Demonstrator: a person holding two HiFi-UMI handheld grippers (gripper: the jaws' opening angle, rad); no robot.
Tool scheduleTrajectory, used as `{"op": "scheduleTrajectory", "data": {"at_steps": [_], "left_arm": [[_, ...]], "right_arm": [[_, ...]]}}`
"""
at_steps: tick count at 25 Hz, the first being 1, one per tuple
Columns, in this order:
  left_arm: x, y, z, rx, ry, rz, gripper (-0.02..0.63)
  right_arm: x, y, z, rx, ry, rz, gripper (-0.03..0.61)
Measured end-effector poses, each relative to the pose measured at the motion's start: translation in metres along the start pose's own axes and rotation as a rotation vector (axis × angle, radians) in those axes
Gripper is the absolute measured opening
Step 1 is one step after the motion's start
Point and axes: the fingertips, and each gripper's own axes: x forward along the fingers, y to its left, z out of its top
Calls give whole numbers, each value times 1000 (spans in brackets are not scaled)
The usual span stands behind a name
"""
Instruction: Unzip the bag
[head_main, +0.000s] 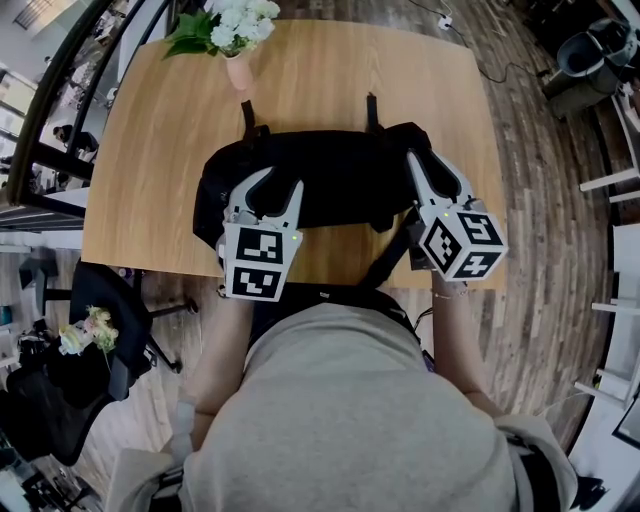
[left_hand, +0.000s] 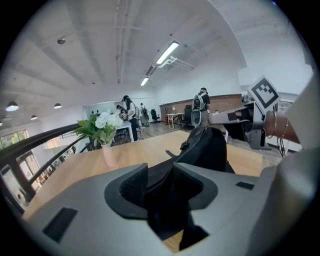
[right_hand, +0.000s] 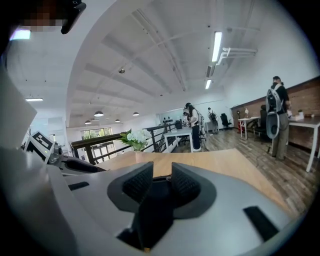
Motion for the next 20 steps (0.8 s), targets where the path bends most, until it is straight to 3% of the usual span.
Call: {"op": "scheduleTrajectory", "data": {"at_steps": [5,11,15,20], "left_arm": [[-14,6,14,-203,-112,-21,150],[-25,3,19,-342,-164,-78,142],[-27,-7,15,-354,-154,-156,69],[-27,-9,0,-319,-84,-132,55]], "right_arm": [[0,30,4,8,-16,77,123],[6,72,-7,-2,7,191,140],[7,99,-14,-16,32,262,141],[7,122,-22,-15,63,338,133]]}}
